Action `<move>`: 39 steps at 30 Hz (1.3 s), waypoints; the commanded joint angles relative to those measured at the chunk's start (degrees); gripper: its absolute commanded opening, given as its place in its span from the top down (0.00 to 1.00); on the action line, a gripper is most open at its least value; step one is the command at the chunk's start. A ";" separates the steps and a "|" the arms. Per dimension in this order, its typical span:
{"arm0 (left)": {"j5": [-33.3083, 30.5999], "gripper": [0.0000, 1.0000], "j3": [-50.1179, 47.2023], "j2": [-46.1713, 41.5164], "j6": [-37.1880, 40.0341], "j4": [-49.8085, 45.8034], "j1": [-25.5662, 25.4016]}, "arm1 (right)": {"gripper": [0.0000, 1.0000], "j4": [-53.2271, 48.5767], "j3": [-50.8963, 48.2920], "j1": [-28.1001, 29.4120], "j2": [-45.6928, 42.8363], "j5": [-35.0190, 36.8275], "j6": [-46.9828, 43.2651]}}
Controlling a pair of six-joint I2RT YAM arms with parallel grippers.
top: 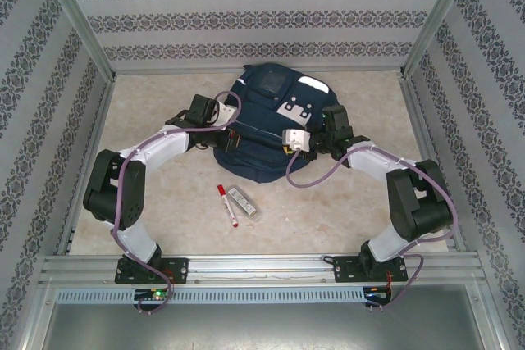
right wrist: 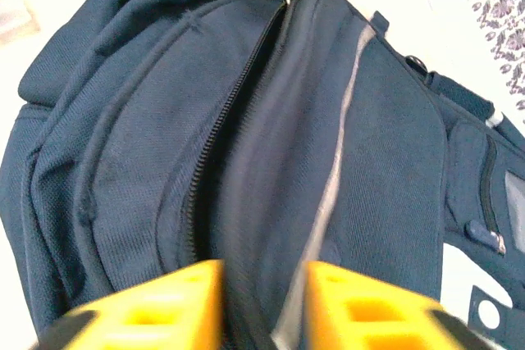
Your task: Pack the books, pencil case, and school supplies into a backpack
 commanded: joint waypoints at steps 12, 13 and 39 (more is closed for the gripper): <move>5.65 1.00 -2.12 -4.28 -14.42 12.84 -6.53 | 0.39 1.50 3.24 8.94 -1.61 6.20 18.29; 5.61 1.00 -2.19 -4.37 -14.66 13.08 -6.53 | 0.39 1.50 3.69 9.19 -0.56 6.92 18.80; 4.41 1.00 5.75 -1.78 -6.51 -2.61 -4.57 | 0.48 1.85 0.19 2.72 -4.96 4.04 20.51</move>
